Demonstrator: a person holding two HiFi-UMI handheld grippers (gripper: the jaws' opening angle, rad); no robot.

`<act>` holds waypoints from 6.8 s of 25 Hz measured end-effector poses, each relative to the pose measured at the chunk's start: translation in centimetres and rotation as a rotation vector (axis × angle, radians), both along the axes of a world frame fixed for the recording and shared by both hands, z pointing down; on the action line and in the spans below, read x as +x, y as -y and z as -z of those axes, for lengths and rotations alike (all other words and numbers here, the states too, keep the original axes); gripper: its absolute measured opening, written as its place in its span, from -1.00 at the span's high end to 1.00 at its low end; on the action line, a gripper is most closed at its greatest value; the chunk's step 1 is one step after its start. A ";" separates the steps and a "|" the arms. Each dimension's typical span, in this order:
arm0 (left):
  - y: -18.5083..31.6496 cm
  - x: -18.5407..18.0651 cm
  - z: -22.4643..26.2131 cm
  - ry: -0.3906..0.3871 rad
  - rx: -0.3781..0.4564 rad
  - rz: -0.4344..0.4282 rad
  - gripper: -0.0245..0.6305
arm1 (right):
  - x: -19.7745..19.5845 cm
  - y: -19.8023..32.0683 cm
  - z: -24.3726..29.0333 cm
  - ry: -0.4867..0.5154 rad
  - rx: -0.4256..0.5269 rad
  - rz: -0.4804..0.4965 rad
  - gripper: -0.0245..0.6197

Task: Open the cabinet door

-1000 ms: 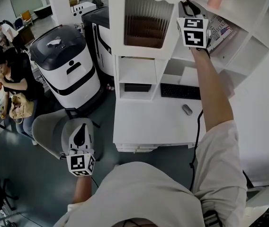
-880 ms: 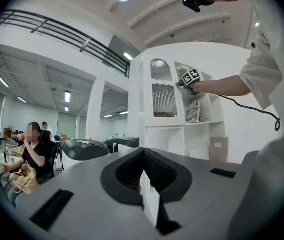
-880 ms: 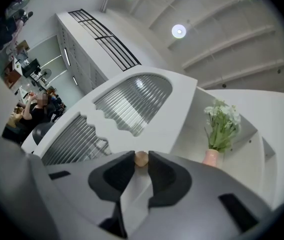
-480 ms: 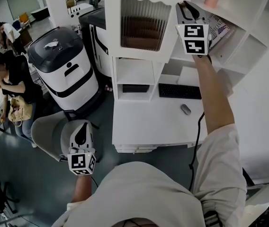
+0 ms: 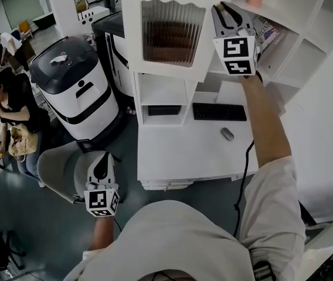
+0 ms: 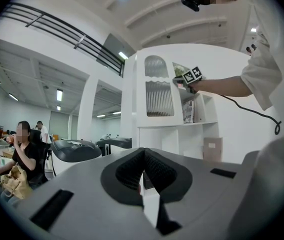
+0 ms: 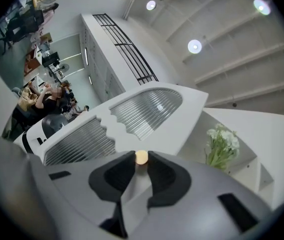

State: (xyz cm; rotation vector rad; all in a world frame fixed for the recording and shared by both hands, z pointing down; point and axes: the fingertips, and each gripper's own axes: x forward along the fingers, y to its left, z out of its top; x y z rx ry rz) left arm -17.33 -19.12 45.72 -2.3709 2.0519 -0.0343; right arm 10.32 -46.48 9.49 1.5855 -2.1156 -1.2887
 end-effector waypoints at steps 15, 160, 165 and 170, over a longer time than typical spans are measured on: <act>0.4 0.3 0.0 -0.001 -0.005 -0.023 0.93 | -1.0 -3.6 0.0 -0.176 0.107 -0.010 0.69; -16.4 -16.8 -0.2 -0.073 0.060 0.365 0.93 | -29.1 -22.9 -1.8 -0.902 0.191 -0.295 0.70; -16.0 -16.6 -0.2 -0.074 0.055 0.363 0.93 | -29.1 -22.8 -1.8 -0.903 0.193 -0.289 0.70; -15.9 -16.4 -0.5 -0.077 0.049 0.365 0.93 | -29.0 -22.8 -1.9 -0.900 0.180 -0.265 0.66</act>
